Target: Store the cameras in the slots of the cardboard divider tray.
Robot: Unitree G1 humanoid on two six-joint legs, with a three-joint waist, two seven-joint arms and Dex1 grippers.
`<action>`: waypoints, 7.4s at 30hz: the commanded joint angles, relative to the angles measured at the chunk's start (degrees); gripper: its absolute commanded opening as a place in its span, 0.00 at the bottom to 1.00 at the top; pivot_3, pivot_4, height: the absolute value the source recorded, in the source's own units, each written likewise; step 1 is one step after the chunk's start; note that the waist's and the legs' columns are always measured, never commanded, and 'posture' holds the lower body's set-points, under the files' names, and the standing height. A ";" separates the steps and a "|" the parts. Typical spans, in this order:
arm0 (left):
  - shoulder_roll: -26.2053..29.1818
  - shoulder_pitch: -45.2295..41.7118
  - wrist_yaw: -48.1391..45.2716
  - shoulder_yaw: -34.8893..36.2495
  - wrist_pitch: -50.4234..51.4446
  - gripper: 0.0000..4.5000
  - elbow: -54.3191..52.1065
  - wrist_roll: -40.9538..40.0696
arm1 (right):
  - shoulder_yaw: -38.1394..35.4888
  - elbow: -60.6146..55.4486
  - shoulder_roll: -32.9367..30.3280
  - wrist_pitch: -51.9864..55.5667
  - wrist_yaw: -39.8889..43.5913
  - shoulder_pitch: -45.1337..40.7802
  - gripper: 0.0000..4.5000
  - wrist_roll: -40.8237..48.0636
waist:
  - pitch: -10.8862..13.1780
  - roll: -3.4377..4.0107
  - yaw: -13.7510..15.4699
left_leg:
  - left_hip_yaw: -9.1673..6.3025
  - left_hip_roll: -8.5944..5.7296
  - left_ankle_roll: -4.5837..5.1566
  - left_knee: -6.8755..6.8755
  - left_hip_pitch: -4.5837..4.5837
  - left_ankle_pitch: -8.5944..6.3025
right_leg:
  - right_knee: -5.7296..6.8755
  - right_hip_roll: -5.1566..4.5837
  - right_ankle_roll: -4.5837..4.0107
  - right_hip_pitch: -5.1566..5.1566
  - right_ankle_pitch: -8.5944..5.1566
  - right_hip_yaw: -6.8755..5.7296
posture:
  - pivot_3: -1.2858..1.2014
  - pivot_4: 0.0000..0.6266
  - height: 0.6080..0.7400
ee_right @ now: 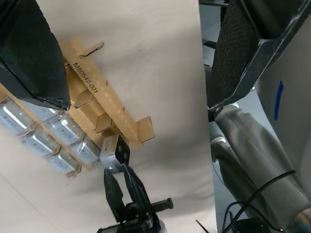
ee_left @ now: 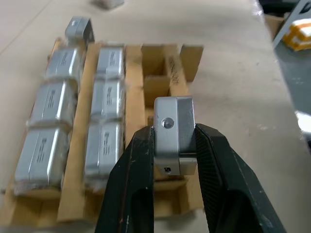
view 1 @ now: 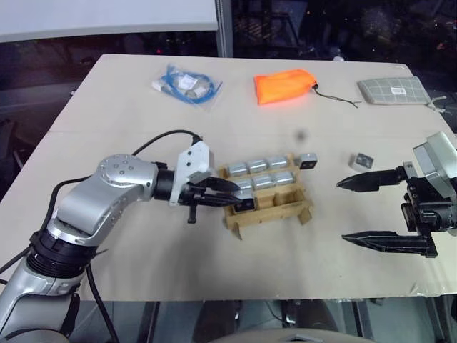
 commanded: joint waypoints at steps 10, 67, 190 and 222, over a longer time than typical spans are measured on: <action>-0.62 3.31 0.38 -0.20 -2.56 0.14 -5.13 5.53 | 0.00 0.35 -0.20 -3.09 -0.40 -1.51 0.99 -2.65 | 0.00 0.00 -0.01 | 0.00 0.01 -0.01 0.01 0.00 0.01 | 0.01 0.01 0.00 0.00 0.00 0.00 | 0.52 0.24 1.00; 9.12 0.22 -12.08 33.57 1.82 0.99 2.25 -16.00 | 25.10 30.19 39.94 -34.96 -29.85 -1.11 1.00 -52.27 | 0.00 -0.04 -1.43 | 0.07 -0.01 -0.37 0.29 0.10 0.22 | 0.67 0.08 0.02 -0.07 -0.01 0.09 | 0.52 0.24 1.00; -13.42 0.95 57.72 16.78 27.02 0.15 6.96 -81.27 | 37.54 6.60 38.83 -40.20 -13.69 -14.65 0.45 -54.88 | 0.22 -0.05 -1.20 | -0.12 -0.15 -0.41 0.39 0.15 0.26 | 0.83 -0.11 0.00 0.02 0.00 -0.05 | 0.52 0.24 1.00; -7.47 -5.86 13.97 -8.67 -3.54 0.15 -0.57 2.13 | 5.48 -1.31 0.49 9.74 -17.36 -13.31 0.99 10.30 | 0.40 -0.04 0.02 | -0.10 -0.10 -0.04 0.07 -0.01 0.04 | 0.26 -0.10 -0.03 -0.01 -0.01 -0.07 | 0.52 0.24 1.00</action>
